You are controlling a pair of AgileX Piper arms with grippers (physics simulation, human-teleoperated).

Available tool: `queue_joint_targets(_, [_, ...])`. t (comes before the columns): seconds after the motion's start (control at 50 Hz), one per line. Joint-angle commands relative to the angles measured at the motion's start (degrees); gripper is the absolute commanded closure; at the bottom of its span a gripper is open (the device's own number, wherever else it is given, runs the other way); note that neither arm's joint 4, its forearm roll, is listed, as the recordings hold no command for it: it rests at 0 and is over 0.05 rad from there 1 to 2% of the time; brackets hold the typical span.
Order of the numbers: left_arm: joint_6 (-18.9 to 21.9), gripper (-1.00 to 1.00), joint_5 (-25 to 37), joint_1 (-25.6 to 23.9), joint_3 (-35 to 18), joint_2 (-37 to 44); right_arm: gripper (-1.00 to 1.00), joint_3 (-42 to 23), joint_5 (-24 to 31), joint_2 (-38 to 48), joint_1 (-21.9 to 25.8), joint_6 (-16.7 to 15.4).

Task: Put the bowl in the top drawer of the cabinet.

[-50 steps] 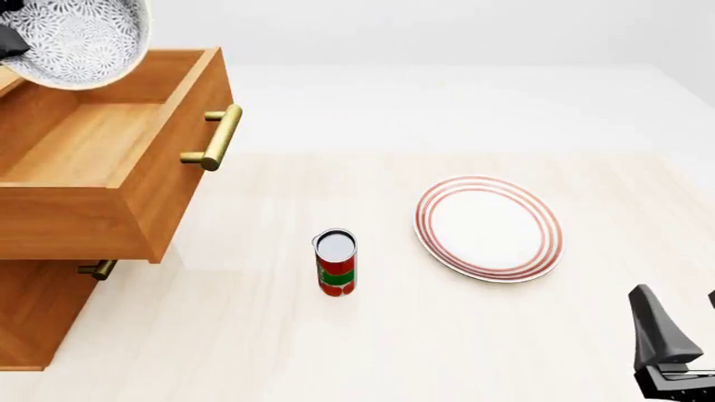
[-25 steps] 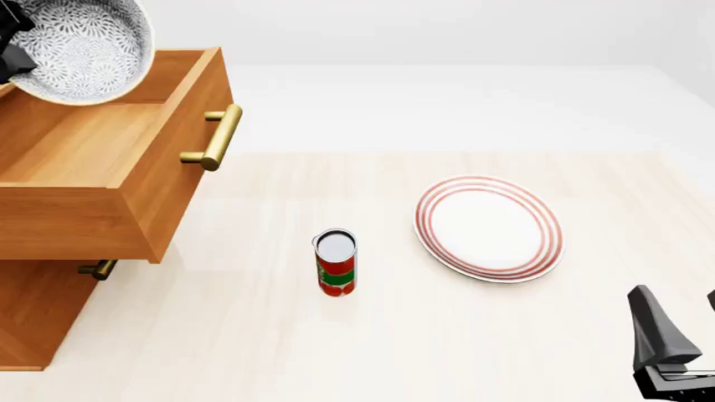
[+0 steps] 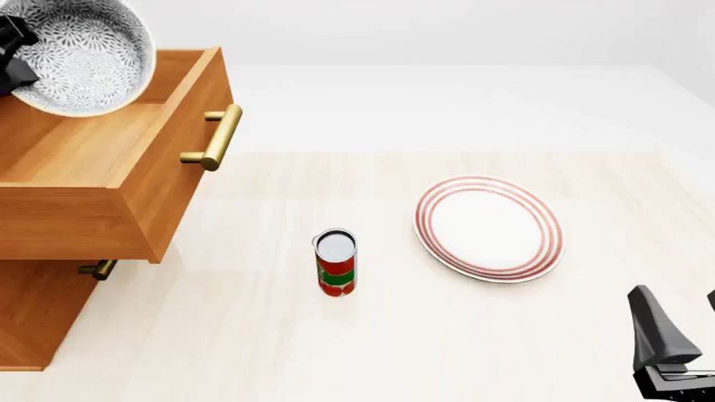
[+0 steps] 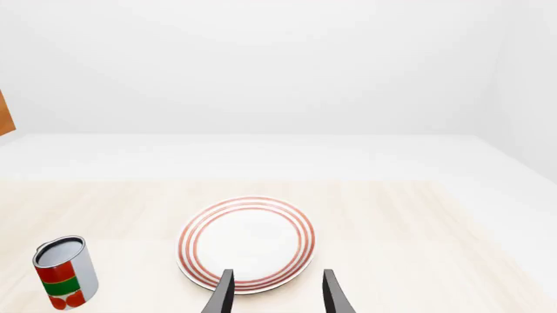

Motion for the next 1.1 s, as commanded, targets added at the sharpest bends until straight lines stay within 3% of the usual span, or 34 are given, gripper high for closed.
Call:
queue_joint_targets(0.02, [0.3,1.0,-0.32,0.18,0.66,-0.06,-1.0,-0.08,0.05,0.04,-0.01,0.02])
queue_joint_targets(1.1, [1.06,1.0,-2.5,0.82,3.58,2.06,-1.0,0.0,0.0,-0.01,-0.01,-0.01])
